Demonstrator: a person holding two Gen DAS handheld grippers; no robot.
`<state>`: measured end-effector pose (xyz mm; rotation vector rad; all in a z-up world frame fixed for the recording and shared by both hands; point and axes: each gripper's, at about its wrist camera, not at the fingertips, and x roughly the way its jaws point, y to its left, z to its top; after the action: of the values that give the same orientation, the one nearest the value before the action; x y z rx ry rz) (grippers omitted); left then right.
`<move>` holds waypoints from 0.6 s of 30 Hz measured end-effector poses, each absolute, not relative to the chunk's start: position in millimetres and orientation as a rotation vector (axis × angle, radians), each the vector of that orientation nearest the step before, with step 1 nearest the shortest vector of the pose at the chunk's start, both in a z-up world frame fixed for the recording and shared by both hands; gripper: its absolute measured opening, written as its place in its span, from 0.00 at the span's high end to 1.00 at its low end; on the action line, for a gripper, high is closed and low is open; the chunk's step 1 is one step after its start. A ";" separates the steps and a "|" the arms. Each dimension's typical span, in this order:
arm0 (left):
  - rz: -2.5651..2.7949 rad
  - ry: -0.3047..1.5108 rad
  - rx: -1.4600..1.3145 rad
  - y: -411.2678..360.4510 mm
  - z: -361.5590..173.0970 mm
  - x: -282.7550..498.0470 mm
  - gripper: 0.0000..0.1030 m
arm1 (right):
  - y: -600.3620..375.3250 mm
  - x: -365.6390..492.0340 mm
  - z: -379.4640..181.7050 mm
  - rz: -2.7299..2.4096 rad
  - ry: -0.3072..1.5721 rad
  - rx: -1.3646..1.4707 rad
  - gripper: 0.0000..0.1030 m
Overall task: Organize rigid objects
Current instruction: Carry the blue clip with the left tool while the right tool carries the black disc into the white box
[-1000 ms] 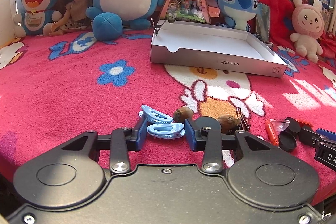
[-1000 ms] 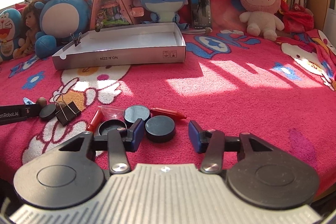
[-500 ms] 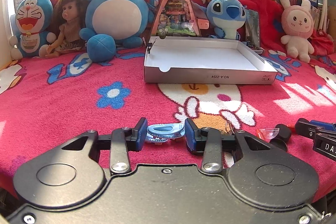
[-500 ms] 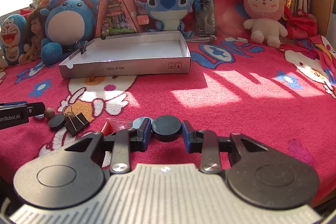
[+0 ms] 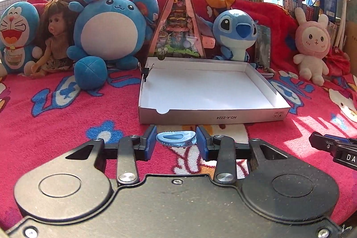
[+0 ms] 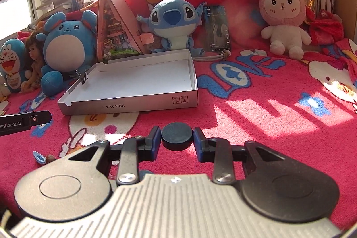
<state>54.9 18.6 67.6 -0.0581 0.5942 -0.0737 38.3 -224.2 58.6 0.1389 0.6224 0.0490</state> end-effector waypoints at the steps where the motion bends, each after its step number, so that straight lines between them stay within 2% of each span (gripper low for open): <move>1: -0.076 0.594 -0.057 17.5 70.0 60.0 0.64 | -226.4 43.0 59.9 0.050 0.624 0.144 0.64; 18: -0.096 0.645 -0.073 3.6 82.3 134.1 0.64 | -232.5 108.5 78.0 0.091 0.663 0.140 0.64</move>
<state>134.1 3.6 82.3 -0.0733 0.6451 -0.0961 108.5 -232.5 78.0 0.1399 0.6631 0.0911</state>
